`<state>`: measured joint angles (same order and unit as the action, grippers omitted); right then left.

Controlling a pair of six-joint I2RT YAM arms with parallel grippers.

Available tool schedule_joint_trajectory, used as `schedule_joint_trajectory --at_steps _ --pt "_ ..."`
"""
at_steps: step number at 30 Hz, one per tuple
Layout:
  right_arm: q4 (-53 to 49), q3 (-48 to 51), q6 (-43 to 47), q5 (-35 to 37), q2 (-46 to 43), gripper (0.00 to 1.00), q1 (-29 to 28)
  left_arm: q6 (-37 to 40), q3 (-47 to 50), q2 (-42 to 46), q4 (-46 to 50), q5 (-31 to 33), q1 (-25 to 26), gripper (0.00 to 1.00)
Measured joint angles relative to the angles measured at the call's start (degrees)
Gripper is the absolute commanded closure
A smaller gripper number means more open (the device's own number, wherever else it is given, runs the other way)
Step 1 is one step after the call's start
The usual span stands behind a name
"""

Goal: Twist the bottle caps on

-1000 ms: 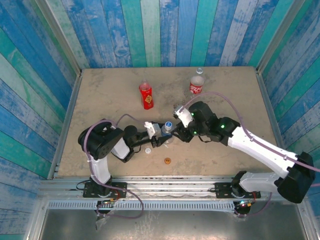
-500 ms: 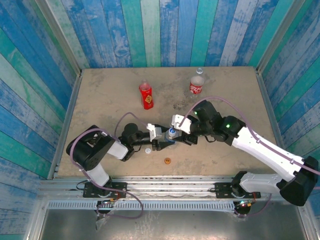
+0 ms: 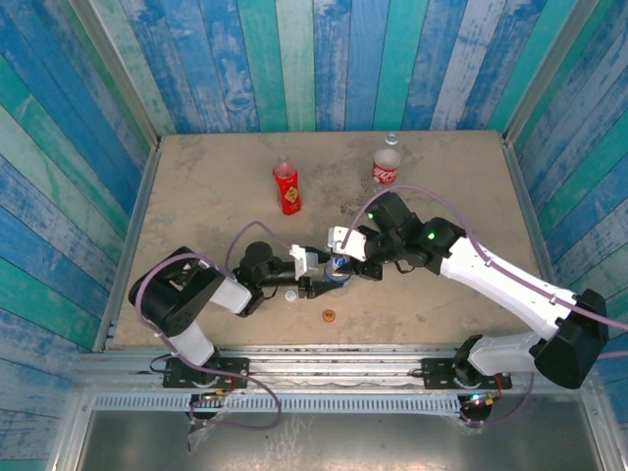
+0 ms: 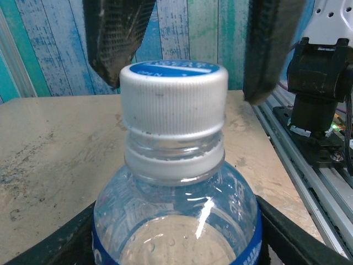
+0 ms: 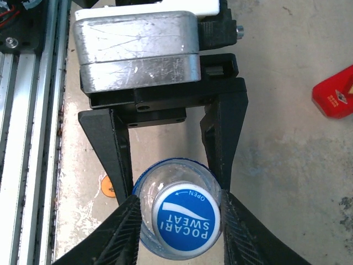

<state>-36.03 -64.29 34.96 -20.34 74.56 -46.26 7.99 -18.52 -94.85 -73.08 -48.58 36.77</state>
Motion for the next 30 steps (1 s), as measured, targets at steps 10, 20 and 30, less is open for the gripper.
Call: schedule_joint_trajectory --at_steps 10,20,30 --pt "-0.1 -0.5 -1.5 0.5 0.5 0.74 0.3 -0.3 0.0 0.2 0.3 0.9 0.1 0.50" --pt "6.4 -1.6 -28.8 15.8 3.3 0.86 -0.7 -1.8 -2.6 1.7 5.4 19.8 1.8 0.50" --pt "7.8 -2.6 -54.4 34.5 3.7 0.63 -5.0 2.3 -7.7 1.7 10.4 31.1 4.6 0.51"
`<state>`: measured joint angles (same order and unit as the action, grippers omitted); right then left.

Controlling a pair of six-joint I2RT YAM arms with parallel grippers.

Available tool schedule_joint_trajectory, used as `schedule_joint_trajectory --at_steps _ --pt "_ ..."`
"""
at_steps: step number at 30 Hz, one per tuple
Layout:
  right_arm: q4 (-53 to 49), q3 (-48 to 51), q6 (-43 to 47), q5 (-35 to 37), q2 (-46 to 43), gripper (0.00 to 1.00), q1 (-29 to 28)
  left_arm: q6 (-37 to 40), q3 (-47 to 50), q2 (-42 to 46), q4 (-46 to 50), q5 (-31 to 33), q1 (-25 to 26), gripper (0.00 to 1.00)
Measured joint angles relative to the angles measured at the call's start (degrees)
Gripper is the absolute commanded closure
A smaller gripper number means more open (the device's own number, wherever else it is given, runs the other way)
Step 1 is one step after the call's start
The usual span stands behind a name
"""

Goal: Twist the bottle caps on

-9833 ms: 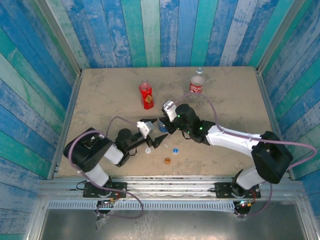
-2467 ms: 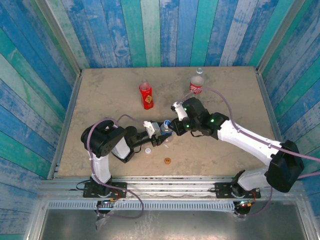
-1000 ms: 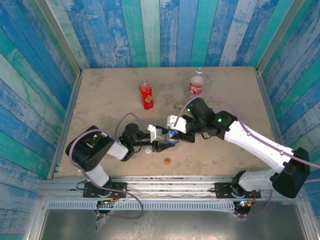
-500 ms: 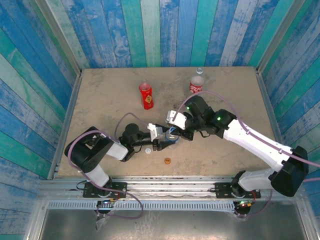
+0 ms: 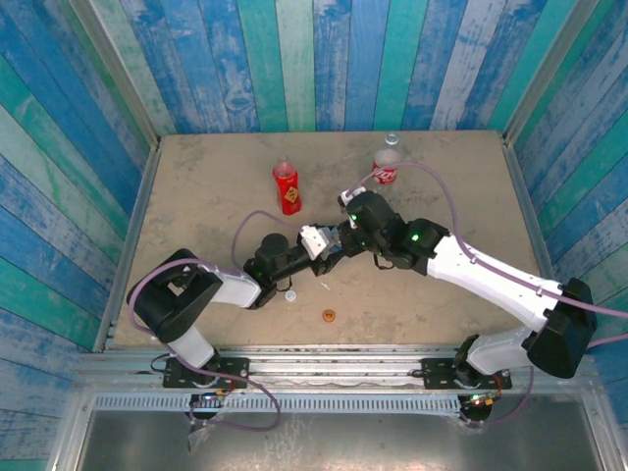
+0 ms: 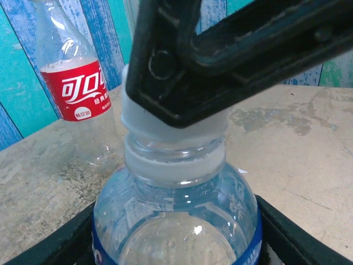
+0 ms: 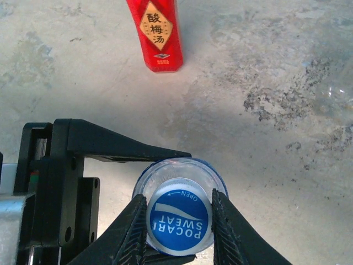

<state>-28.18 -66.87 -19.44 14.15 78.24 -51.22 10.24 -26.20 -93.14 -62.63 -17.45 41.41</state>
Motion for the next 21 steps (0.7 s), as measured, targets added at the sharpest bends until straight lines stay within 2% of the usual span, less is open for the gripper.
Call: schedule_joint_trajectory --at_steps 4,7,11,15,21 --pt "-1.8 0.0 1.6 -1.8 -1.9 0.46 0.0 1.9 0.3 0.0 -0.9 0.7 -0.2 0.50" --pt "-2.6 0.0 5.2 -3.6 -5.5 0.38 0.0 3.6 1.9 0.6 -1.3 0.9 -0.6 0.50" --pt "-2.3 1.7 15.2 -5.8 -12.8 0.37 0.0 7.7 4.5 2.3 -1.1 -1.0 -0.6 0.49" --pt "-4.5 3.7 30.7 -10.1 -18.0 0.36 0.0 13.6 5.0 5.4 2.5 -4.3 -0.6 0.48" --pt "-12.4 1.5 50.7 -14.0 -14.8 0.39 -1.0 19.9 5.0 9.3 9.1 -8.4 -0.6 0.47"
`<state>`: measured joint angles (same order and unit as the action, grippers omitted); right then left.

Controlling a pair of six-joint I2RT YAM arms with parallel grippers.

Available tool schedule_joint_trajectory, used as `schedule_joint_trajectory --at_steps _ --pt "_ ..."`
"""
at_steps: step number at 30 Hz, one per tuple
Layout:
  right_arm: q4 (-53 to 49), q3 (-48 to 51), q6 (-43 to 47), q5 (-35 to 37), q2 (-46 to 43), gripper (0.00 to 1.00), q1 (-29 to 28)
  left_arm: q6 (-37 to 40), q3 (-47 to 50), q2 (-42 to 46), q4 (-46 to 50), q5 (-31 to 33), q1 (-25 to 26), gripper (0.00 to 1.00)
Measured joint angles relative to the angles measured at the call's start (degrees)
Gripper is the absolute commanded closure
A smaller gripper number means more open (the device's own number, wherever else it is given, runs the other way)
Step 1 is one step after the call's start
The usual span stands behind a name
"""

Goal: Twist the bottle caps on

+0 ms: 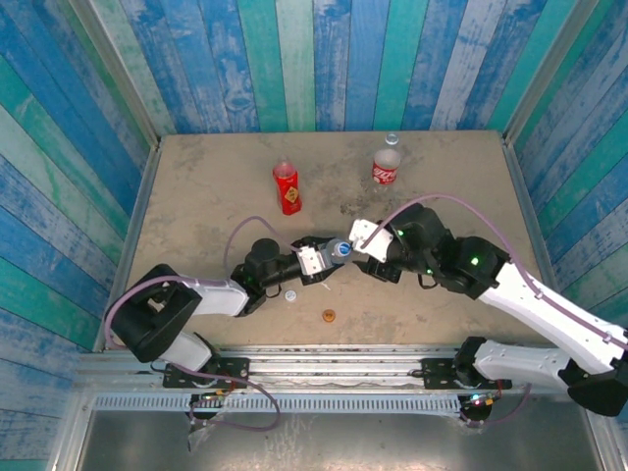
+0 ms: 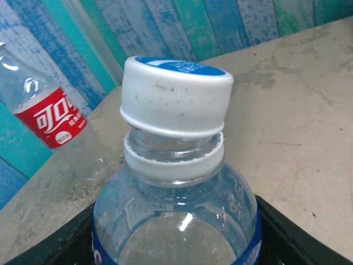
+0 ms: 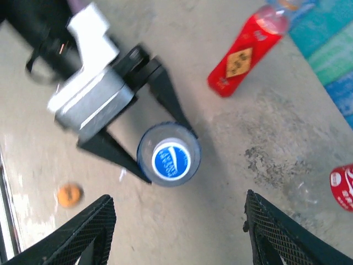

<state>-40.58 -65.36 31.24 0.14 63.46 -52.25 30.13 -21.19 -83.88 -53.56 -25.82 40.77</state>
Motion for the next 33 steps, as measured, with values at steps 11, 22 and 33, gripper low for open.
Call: schedule_joint_trajectory --at_steps 11,22,33 --pt "-1.9 -2.6 10.5 2.4 7.4 0.42 -1.2 -1.4 -0.3 0.2 1.6 -3.8 0.0 0.47" --pt "1.0 -0.9 11.5 2.4 8.5 0.56 -1.5 -3.4 -0.6 0.2 0.9 -5.0 0.0 0.48" --pt "1.7 -0.9 11.4 2.4 9.9 0.69 -1.5 -4.0 -0.6 0.2 0.9 -5.4 0.0 0.48"
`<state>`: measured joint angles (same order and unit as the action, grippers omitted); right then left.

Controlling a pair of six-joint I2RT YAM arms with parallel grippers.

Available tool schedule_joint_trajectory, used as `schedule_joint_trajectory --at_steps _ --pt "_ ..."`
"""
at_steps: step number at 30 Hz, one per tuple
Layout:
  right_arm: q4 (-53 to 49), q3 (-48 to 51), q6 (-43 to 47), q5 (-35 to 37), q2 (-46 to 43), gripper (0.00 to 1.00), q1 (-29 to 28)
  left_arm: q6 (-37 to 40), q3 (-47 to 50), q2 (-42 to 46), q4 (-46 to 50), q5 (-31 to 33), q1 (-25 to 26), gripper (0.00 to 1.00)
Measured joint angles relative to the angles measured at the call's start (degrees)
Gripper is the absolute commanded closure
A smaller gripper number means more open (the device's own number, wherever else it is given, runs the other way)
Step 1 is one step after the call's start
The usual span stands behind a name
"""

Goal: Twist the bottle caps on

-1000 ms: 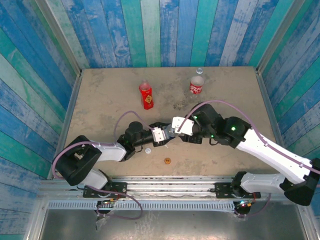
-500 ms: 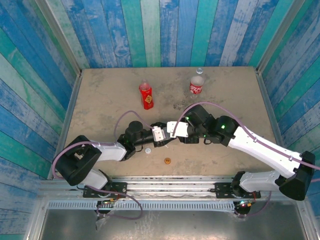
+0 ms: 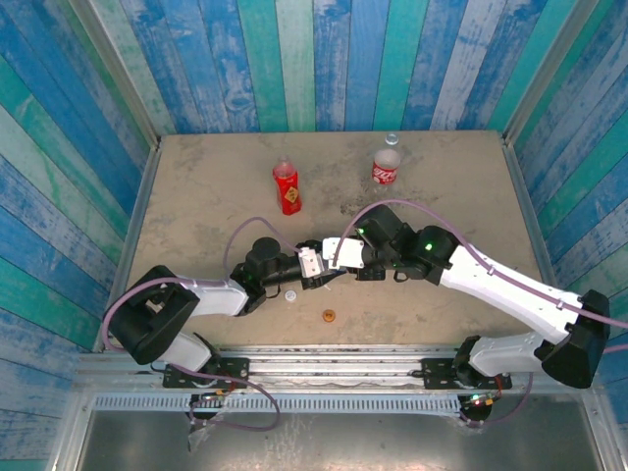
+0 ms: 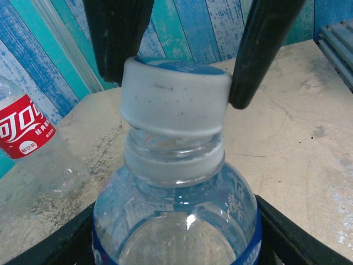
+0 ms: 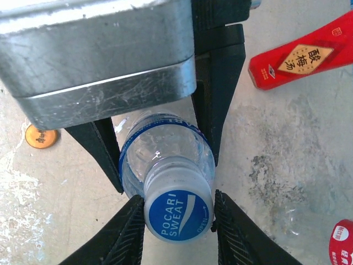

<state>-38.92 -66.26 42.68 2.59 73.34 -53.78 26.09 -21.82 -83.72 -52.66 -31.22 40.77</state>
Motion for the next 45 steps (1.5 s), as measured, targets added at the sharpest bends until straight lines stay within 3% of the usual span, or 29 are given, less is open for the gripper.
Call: schedule_joint_trajectory --at_steps 13,33,39,45 --pt "-2.9 -2.5 -1.4 0.0 2.5 0.86 0.0 0.7 0.0 0.0 1.0 0.3 0.0 0.47" --pt "-12.2 -9.0 3.4 -5.2 8.3 0.84 1.7 1.1 0.3 0.0 3.4 -3.4 -0.1 0.47" --pt "-13.2 -9.9 -1.7 -6.2 10.5 0.84 2.2 0.0 1.0 -0.1 4.2 -2.9 -0.2 0.48" --pt "-9.5 -7.0 -12.9 -6.6 9.2 0.84 2.4 -2.5 2.2 -0.3 2.2 -1.8 -0.2 0.49"
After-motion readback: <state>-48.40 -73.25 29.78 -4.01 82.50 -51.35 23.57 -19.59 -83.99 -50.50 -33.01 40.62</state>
